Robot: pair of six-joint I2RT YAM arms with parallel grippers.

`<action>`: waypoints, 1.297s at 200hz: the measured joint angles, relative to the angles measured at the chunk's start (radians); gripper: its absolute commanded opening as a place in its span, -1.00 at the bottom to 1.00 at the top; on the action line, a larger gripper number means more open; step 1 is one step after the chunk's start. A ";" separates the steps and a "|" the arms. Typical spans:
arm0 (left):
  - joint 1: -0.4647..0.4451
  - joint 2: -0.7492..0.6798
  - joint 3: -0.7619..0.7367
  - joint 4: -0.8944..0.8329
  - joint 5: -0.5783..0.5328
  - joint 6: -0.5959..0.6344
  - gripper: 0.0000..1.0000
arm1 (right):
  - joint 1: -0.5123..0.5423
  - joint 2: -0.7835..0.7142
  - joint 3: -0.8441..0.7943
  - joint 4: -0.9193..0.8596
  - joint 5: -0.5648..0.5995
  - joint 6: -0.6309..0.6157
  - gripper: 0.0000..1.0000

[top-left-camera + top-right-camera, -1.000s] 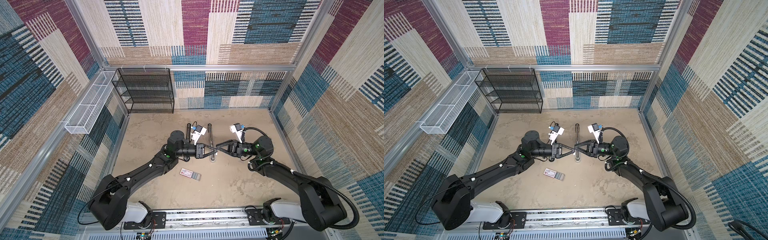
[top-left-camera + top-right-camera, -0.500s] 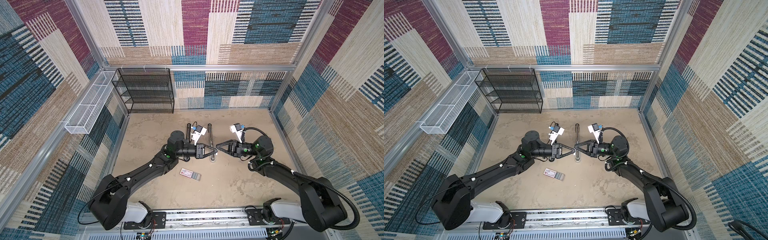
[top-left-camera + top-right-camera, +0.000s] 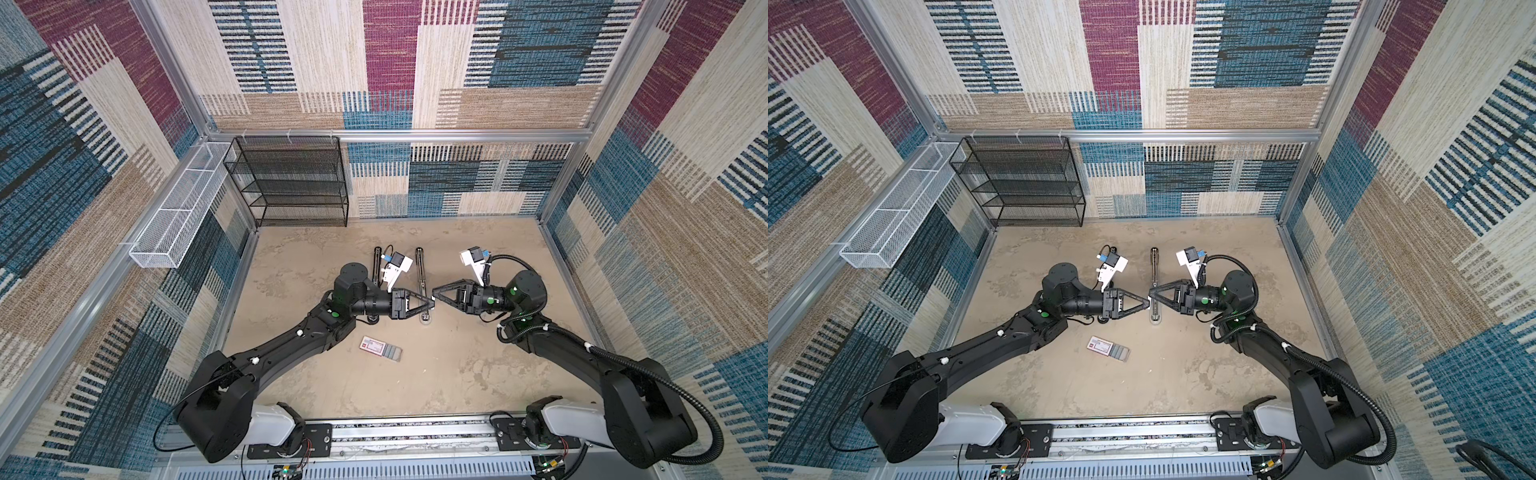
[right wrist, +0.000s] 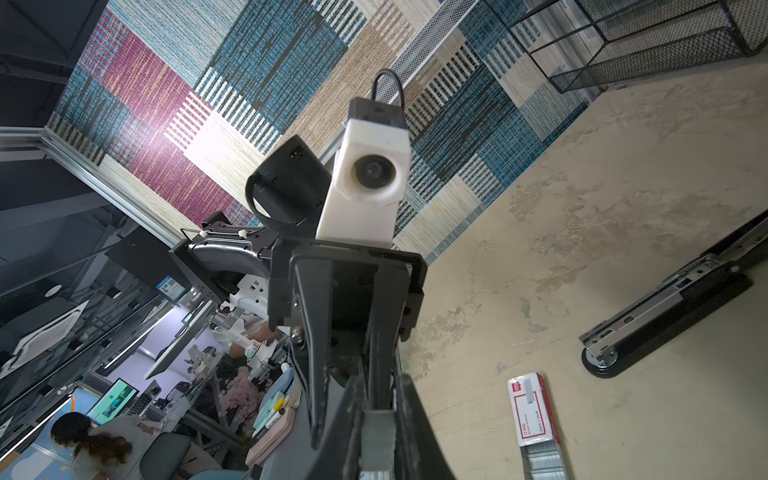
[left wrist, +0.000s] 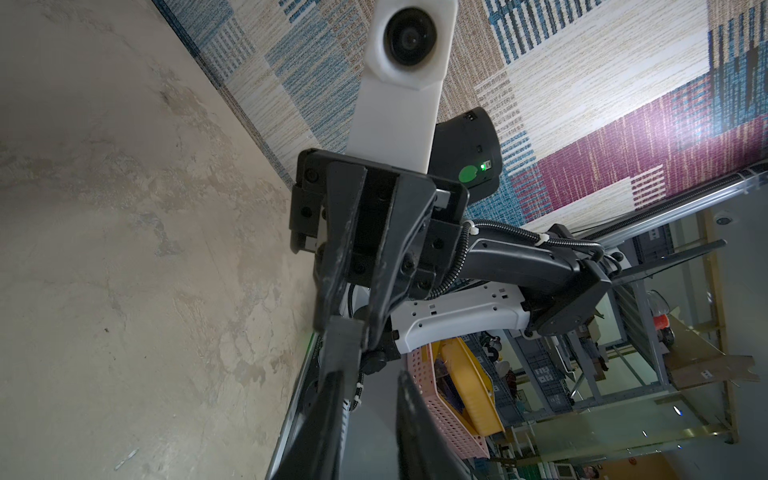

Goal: Load the staples into the stapler

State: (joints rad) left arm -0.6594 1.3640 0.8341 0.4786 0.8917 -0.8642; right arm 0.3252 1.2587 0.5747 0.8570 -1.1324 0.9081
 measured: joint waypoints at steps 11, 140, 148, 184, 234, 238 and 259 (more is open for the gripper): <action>0.000 -0.005 -0.003 -0.004 -0.003 0.000 -0.45 | 0.000 -0.003 0.000 -0.010 0.005 -0.010 -0.67; 0.087 0.024 0.124 -0.531 -0.343 0.149 -0.37 | -0.052 -0.072 0.052 -0.386 0.102 -0.237 -0.67; 0.087 0.071 0.159 -0.584 -0.371 0.162 -0.33 | -0.061 -0.080 0.053 -0.416 0.122 -0.255 -0.67; 0.085 0.307 0.380 -0.778 -0.470 0.215 -0.25 | -0.080 -0.124 0.035 -0.518 0.159 -0.311 -0.67; 0.086 0.635 0.752 -0.975 -0.578 0.296 -0.18 | -0.086 -0.187 -0.036 -0.570 0.193 -0.326 -0.65; 0.086 0.659 0.778 -0.990 -0.580 0.299 -0.16 | -0.087 -0.190 -0.039 -0.570 0.194 -0.327 -0.65; 0.085 0.761 0.891 -1.033 -0.597 0.310 -0.15 | -0.087 -0.201 -0.051 -0.574 0.201 -0.330 -0.65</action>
State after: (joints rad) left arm -0.5743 2.1246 1.7252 -0.5549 0.2951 -0.5545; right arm 0.2379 1.0573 0.5236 0.2832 -0.9314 0.5777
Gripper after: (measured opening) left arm 0.426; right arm 0.174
